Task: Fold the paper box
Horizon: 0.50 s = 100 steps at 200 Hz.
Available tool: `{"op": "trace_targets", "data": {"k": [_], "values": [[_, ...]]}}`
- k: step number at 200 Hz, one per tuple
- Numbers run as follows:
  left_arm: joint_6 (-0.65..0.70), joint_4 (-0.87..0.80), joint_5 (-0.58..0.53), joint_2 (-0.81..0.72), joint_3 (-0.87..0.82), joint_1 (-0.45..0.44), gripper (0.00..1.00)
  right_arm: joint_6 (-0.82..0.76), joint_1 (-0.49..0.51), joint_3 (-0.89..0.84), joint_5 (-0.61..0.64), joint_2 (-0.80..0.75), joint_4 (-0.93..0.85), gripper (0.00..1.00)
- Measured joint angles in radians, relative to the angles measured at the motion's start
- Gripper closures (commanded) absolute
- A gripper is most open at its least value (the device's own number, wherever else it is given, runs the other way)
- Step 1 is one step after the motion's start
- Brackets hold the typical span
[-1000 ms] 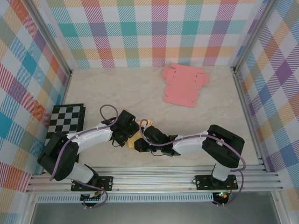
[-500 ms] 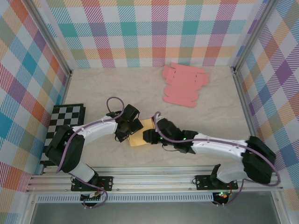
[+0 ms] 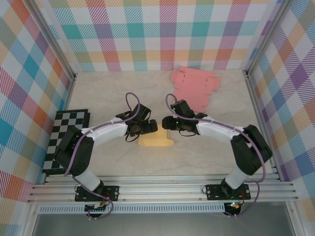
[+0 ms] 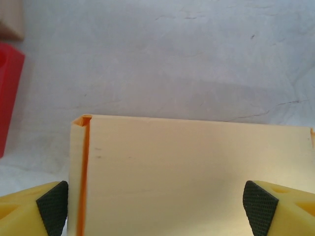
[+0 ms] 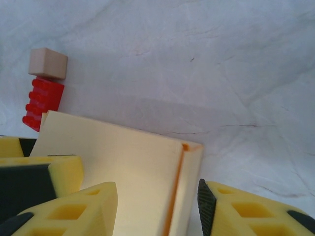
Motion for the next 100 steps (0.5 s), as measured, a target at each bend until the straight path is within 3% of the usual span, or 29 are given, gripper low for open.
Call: {"op": "trace_targets", "data": {"k": [50, 70, 100], "values": [[0.026, 0.002, -0.004, 0.032, 0.019, 0.000, 0.08, 0.060, 0.005, 0.010, -0.027, 0.075, 0.009, 0.57], [0.008, -0.036, -0.019, 0.033, 0.035, 0.000, 0.00, 0.090, 0.021, -0.013, 0.016, 0.063, 0.027, 0.57], [-0.055, -0.147, -0.041, 0.015, 0.096, 0.000, 0.00, 0.124, 0.073, -0.056, 0.082, 0.033, 0.019, 0.57]]}}
